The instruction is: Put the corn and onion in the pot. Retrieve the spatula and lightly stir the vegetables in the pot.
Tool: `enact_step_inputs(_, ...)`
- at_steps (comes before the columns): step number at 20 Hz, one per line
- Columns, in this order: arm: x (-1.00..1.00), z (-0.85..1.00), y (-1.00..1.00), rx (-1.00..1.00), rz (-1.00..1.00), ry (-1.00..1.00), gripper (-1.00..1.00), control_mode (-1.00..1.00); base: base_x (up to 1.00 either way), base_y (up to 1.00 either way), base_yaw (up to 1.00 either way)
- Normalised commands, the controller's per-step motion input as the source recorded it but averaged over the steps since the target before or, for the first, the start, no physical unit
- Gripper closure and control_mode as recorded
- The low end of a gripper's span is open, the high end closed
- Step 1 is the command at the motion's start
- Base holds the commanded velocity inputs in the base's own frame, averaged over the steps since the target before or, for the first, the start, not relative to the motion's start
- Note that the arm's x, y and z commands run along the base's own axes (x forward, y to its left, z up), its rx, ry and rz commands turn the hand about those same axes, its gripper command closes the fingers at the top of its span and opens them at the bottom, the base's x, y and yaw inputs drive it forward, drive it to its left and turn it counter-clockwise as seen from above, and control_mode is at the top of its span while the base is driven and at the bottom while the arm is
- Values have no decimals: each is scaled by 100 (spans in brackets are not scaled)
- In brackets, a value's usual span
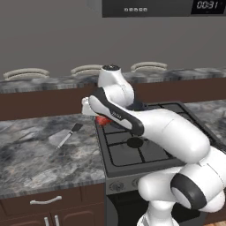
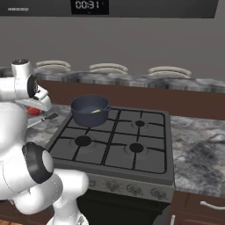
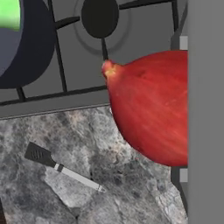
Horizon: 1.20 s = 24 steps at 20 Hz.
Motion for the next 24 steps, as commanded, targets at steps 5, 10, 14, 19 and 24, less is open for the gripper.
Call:
enact_step_inputs(5, 66, 24, -98, -6, 17, 18, 100, -100, 0, 0, 0)
enact_step_inputs(10, 52, -4, -68, -21, 16, 8, 100, -100, 0, 0, 0)
enact_step_inputs(14, 64, -1, -56, -13, 21, 0, 100, -100, 0, 0, 0)
enact_step_inputs(19, 58, -28, -61, 3, 12, -2, 100, -100, 0, 0, 0)
enact_step_inputs(24, 74, -18, -7, 2, 1, 1, 100, -100, 0, 0, 0)
